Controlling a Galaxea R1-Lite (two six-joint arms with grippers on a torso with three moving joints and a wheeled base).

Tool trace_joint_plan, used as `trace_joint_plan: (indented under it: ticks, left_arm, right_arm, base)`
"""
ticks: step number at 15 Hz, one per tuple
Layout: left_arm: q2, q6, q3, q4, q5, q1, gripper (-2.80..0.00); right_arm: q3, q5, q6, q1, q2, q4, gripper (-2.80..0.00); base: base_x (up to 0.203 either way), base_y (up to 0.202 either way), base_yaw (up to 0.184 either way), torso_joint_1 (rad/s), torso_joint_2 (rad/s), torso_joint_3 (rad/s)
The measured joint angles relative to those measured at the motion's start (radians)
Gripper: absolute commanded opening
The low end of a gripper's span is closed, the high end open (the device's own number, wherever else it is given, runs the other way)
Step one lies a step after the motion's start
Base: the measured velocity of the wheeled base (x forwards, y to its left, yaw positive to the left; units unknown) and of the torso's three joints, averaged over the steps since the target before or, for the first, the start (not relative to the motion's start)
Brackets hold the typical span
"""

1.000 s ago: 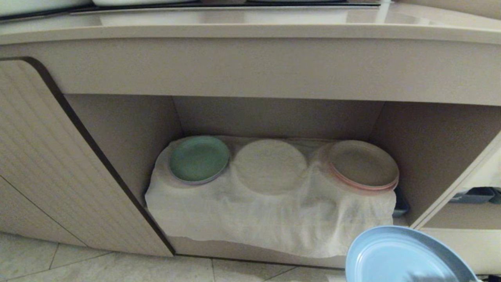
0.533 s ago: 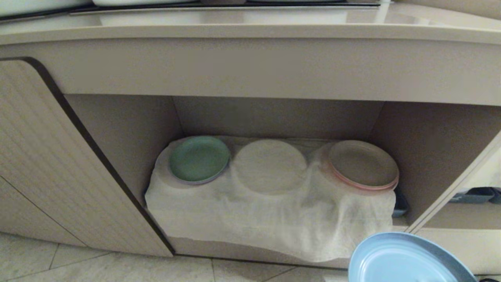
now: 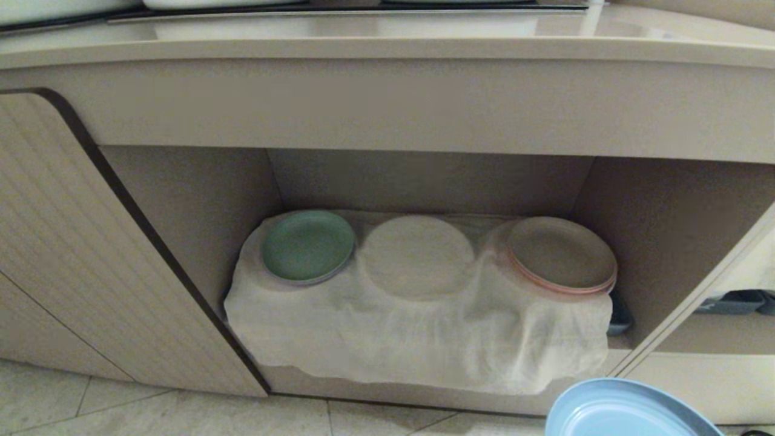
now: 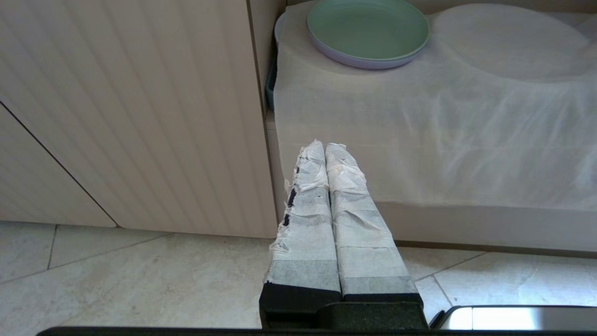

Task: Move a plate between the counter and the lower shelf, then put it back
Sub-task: Put the plate

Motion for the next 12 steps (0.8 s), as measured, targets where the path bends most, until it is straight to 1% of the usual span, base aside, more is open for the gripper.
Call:
trace_joint_plan:
  ticks: [3,4,12]
  left_arm:
    - [0.0,0.0,0.0,0.0,0.0,0.0,-2.8]
    - [0.0,0.0,0.0,0.0,0.0,0.0,-2.8]
    - [0.0,0.0,0.0,0.0,0.0,0.0,-2.8]
  right_arm:
    - [0.002,0.071,-0.011,-0.072,-0.002,-0.001,-2.8]
    - [0.006,0.08,-0.011,-0.084,-0.003,-0.004,-2.8]
    - [0.045,0.08,-0.011,-0.098,-0.022,-0.018,-2.8]
  base:
    - [0.0,0.0,0.0,0.0,0.0,0.0]
    - [0.0,0.0,0.0,0.0,0.0,0.0]
    - [0.0,0.0,0.0,0.0,0.0,0.0]
